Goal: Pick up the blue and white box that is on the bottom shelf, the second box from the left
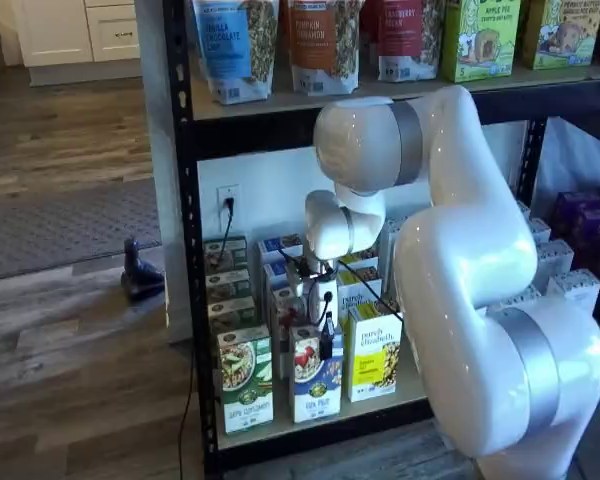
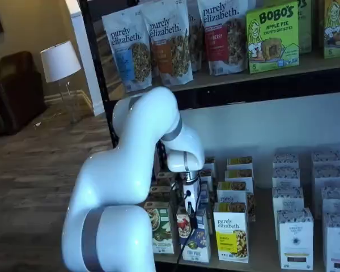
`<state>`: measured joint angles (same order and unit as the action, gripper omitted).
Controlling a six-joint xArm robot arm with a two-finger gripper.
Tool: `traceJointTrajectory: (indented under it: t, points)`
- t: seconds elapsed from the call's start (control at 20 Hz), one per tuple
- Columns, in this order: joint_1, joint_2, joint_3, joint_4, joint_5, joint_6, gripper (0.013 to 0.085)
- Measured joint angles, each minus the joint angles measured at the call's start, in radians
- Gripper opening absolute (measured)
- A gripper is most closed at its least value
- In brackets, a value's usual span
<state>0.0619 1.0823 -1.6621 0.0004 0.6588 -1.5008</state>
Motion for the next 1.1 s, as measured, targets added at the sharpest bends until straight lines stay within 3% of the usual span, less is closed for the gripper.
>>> traceJointTrajectory:
  t: [0.4, 1.05, 1.1]
  points:
    - [-0.002, -0.011, 0.025, -0.015, -0.021, 0.01, 0.053]
    - [-0.007, -0.059, 0.082, 0.014, -0.034, -0.02, 0.053]
    - [-0.008, -0.066, 0.089, 0.017, -0.037, -0.022, 0.049]
